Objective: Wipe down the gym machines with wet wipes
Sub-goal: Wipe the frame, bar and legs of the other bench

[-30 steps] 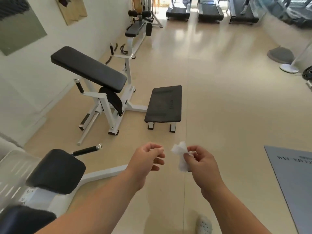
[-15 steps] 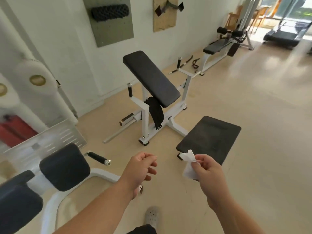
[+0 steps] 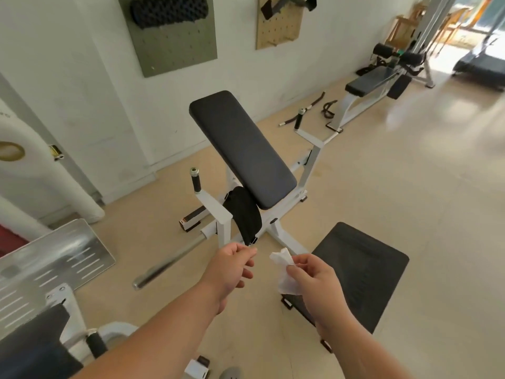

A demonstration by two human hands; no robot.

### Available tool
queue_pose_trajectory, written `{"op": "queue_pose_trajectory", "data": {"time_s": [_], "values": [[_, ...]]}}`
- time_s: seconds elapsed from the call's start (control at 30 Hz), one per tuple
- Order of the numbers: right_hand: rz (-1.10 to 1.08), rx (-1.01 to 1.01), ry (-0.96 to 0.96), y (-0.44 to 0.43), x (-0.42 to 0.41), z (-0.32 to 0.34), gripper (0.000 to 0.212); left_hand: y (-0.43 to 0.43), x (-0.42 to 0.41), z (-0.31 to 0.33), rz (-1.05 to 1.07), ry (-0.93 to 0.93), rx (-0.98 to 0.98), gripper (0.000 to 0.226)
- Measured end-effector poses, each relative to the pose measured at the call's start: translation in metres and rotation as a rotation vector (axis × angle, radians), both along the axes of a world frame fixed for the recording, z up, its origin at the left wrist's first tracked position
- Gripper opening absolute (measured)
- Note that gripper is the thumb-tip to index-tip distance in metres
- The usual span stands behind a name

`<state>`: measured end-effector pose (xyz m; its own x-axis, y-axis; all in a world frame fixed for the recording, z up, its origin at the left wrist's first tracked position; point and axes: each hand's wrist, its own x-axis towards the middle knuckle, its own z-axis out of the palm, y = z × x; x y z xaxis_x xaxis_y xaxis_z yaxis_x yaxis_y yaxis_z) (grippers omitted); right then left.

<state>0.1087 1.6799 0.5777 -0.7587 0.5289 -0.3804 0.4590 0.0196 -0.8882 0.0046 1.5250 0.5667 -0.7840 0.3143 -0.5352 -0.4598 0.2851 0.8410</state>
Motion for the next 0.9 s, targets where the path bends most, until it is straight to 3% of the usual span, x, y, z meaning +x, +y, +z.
{"op": "queue_pose_trajectory", "data": {"time_s": [0.5,0.7,0.9], "values": [[0.188,-0.115,0.083,0.198,-0.295,-0.009,0.012,0.13,-0.229,0.015,0.239,0.11,-0.194,0.021],[0.201,-0.039,0.112,0.221,-0.446,-0.006,0.011,0.155,-0.356,0.01,0.293,0.164,-0.261,0.021],[0.187,0.017,0.071,0.221,-0.614,-0.044,0.012,0.189,-0.549,-0.03,0.256,0.191,-0.29,0.021]]}}
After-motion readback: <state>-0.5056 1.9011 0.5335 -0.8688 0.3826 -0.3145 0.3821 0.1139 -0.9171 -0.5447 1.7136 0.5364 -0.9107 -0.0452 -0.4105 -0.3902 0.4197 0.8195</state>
